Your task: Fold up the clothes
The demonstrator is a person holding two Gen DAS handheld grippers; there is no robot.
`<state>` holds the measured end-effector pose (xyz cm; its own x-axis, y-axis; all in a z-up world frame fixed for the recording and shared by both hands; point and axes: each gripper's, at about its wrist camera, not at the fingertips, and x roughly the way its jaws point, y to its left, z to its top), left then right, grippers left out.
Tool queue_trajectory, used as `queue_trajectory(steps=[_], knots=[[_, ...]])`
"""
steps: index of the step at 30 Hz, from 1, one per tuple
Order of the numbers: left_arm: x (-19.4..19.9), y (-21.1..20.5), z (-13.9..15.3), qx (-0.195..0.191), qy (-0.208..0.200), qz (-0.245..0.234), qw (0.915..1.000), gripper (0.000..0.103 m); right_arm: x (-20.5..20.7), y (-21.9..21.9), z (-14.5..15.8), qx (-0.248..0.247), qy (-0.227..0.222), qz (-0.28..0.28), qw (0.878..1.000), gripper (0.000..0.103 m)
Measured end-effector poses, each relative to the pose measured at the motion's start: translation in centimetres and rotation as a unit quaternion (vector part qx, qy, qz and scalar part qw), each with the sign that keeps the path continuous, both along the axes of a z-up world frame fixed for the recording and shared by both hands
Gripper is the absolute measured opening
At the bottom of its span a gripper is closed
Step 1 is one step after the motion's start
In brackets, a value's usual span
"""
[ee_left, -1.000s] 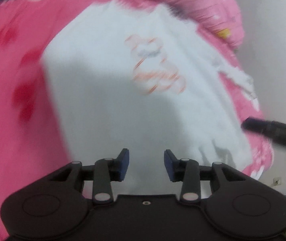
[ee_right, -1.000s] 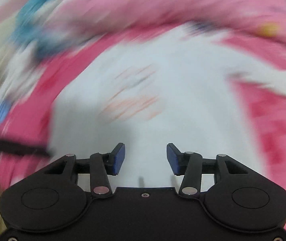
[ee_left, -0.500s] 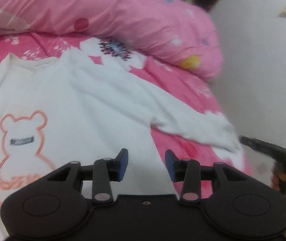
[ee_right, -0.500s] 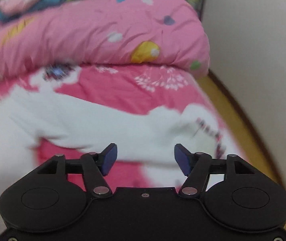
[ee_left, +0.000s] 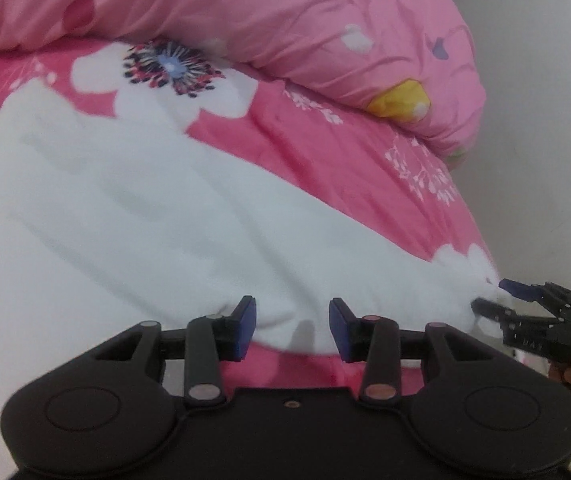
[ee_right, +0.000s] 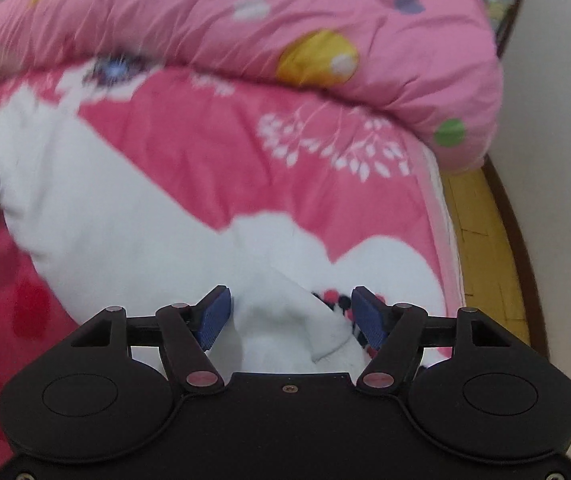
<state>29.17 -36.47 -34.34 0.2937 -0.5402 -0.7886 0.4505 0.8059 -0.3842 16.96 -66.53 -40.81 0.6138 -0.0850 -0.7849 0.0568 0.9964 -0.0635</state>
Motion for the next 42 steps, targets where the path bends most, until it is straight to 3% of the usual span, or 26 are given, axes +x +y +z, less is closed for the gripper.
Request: queue_trajectory(steps=[5, 6, 8, 11, 16, 19, 23, 30, 34, 39, 42], knots=[[1.9, -0.8, -0.3, 0.003, 0.015, 0.014, 0.9998, 0.038, 0.3, -0.6, -1.7, 0.024, 0.011, 0.005, 1.000, 0.062], [2.6, -1.1, -0.4, 0.005, 0.015, 0.021, 0.9997, 0.038, 0.5, -0.6, -1.7, 0.031, 0.014, 0.005, 0.999, 0.057], [3.6, -1.7, -0.5, 0.015, 0.011, 0.043, 0.9989, 0.038, 0.6, -0.5, -1.4, 0.042, 0.016, 0.005, 0.999, 0.031], [5.0, -2.7, -0.5, 0.025, 0.013, 0.073, 0.9970, 0.038, 0.1, 0.4, -0.2, 0.028, 0.005, 0.011, 1.000, 0.016], [7.2, -4.4, -1.0, 0.027, 0.030, 0.120, 0.9920, 0.038, -1.3, 1.2, 1.4, 0.017, -0.014, 0.026, 0.999, 0.016], [8.7, -5.2, -2.1, 0.051, 0.044, 0.167, 0.9836, 0.038, -2.2, 1.4, 2.1, 0.018, -0.023, 0.029, 0.999, 0.016], [9.3, -6.6, -2.8, 0.078, 0.034, 0.172, 0.9814, 0.038, -3.2, 2.0, 2.6, 0.017, -0.035, 0.036, 0.999, 0.016], [8.7, -10.1, -3.7, 0.158, -0.016, 0.168, 0.9728, 0.041, -4.6, 3.5, 3.3, 0.008, -0.052, 0.042, 0.998, 0.016], [8.4, -10.8, -3.9, 0.176, -0.035, 0.165, 0.9698, 0.040, -4.9, 4.6, 3.6, -0.012, -0.055, 0.059, 0.997, 0.016], [8.2, -10.7, -3.9, 0.174, -0.055, 0.154, 0.9711, 0.023, -5.8, 5.2, 4.8, -0.013, -0.070, 0.064, 0.995, 0.016], [7.9, -10.0, -3.5, 0.150, -0.055, 0.151, 0.9756, 0.008, -6.4, 5.4, 6.0, -0.006, -0.082, 0.061, 0.995, 0.016]])
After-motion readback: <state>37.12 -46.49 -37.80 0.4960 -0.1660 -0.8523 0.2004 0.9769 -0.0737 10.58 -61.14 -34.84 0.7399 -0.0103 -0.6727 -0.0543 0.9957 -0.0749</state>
